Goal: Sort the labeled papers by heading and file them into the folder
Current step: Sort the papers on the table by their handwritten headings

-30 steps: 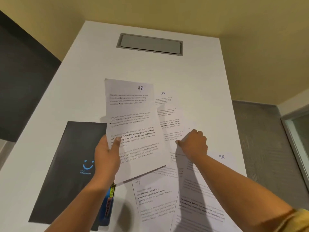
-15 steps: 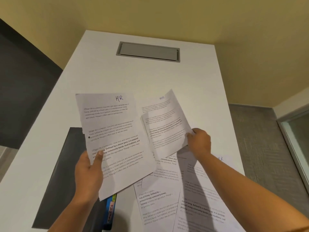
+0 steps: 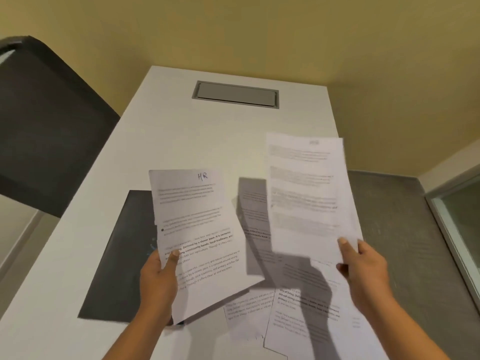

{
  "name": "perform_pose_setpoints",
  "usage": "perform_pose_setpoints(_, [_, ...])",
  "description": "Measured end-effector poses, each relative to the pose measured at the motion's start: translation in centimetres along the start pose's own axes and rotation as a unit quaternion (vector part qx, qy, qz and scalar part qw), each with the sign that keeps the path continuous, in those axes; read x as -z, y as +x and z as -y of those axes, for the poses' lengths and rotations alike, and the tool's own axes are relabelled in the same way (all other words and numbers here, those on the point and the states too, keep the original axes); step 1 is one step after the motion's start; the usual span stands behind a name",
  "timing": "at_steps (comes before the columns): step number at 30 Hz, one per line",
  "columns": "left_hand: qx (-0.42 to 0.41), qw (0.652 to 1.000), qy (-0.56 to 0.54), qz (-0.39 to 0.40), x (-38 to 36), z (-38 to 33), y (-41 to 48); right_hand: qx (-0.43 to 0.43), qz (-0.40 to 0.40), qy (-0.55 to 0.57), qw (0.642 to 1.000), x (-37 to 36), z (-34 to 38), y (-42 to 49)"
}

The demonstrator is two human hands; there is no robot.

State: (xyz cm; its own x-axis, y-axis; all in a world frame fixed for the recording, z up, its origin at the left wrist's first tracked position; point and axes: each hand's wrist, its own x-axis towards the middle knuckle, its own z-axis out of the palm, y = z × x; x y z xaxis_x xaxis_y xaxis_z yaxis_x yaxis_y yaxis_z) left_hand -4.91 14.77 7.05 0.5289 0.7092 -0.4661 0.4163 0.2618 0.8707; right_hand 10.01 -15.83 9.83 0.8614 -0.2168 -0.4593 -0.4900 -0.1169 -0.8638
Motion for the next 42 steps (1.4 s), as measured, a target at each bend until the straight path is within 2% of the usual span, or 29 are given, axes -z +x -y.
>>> perform_pose_setpoints(5, [0.025, 0.998, 0.001, 0.054, -0.8, 1.9, -2.8, -0.020, 0.109, -0.040, 0.993, 0.1, -4.8, -7.3])
perform_pose_setpoints(8, [0.019, 0.996, 0.018, 0.081, -1.0, 2.5, -4.7, -0.032, 0.141, -0.049, 0.988, -0.2, -6.4, -9.5])
perform_pose_setpoints(16, [0.072, 0.988, -0.027, 0.132, -0.6, 1.1, -7.8, -0.025, 0.253, -0.059, 0.965, 1.1, -5.6, -10.7])
perform_pose_setpoints(24, [0.035, 0.988, 0.014, 0.152, -0.2, 0.1, -7.8, 0.019, 0.294, -0.057, 0.954, 1.3, -6.2, -10.3])
perform_pose_setpoints(30, [-0.003, 0.992, 0.036, 0.121, 0.1, 0.3, -7.4, 0.005, 0.317, -0.116, 0.941, 1.2, -5.9, -9.8])
perform_pose_setpoints(31, [-0.004, 0.992, 0.036, 0.120, 0.1, 0.3, -7.2, 0.001, 0.310, -0.120, 0.943, 1.3, -5.7, -9.2])
perform_pose_setpoints(33, [-0.009, 0.992, 0.041, 0.119, 0.3, 0.3, -6.7, 0.015, 0.246, -0.150, 0.958, 1.9, -5.9, -7.3])
perform_pose_setpoints(36, [-0.029, 0.992, 0.051, 0.114, 0.7, -0.2, -6.2, 0.024, 0.065, -0.246, 0.967, 4.1, -7.7, -2.9])
perform_pose_setpoints(38, [-0.036, 0.991, 0.055, 0.114, 0.9, -0.5, -6.0, -0.010, -0.030, -0.329, 0.944, 6.1, -9.1, -0.6])
perform_pose_setpoints(42, [-0.036, 0.992, 0.060, 0.104, 1.2, -0.9, -5.8, -0.097, -0.048, -0.481, 0.870, 8.7, -10.8, 0.5])
